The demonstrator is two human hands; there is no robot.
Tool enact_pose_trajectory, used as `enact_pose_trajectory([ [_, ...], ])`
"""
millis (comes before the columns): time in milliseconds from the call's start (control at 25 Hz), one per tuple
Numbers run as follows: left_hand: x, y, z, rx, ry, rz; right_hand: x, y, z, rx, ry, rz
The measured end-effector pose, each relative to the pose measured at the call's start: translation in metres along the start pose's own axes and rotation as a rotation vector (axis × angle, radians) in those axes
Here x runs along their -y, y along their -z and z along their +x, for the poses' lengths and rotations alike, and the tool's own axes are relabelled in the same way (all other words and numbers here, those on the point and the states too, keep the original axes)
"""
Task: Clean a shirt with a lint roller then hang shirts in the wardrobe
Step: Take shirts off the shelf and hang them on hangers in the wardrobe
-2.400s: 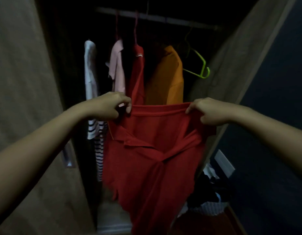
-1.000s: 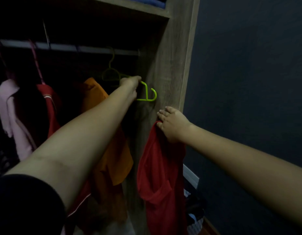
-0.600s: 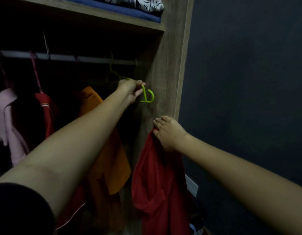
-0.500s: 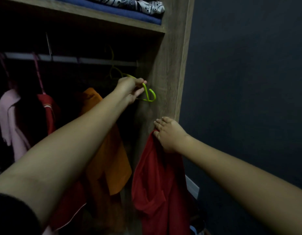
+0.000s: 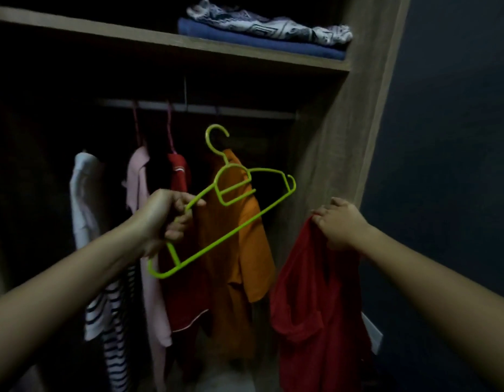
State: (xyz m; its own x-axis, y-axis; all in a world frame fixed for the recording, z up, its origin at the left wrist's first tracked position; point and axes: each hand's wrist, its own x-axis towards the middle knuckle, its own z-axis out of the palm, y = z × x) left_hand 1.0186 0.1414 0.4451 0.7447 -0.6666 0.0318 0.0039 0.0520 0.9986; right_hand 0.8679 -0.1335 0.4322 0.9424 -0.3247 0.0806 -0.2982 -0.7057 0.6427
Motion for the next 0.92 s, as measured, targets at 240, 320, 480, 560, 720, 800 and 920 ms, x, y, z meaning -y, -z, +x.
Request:
enact_pose_trajectory([
  [240,0.026,0.097,-0.052,0.009,-0.172,0.317,0.013,0.018,0.004,0.066,-0.132,0.645],
  [320,0.031,0.121,-0.063,0.06,-0.188,0.423,0.019,0.028,0.0,0.044,-0.127,0.772],
  [480,0.045,0.12,-0.071,0.161,-0.251,0.594,0.053,0.069,-0.019,-0.013,0.035,0.874],
  [560,0.049,0.099,-0.07,0.195,-0.294,0.582,0.079,0.088,-0.027,-0.05,0.165,0.86],
  [720,0.067,0.061,-0.073,0.244,-0.379,0.44,0.104,0.107,-0.049,-0.203,0.167,0.852],
  [800,0.076,0.054,-0.081,0.166,-0.428,0.377,0.104,0.109,-0.062,-0.396,0.137,0.739],
  [920,0.081,0.052,-0.09,-0.202,-0.693,0.705,0.108,0.108,-0.069,-0.593,0.182,0.592],
])
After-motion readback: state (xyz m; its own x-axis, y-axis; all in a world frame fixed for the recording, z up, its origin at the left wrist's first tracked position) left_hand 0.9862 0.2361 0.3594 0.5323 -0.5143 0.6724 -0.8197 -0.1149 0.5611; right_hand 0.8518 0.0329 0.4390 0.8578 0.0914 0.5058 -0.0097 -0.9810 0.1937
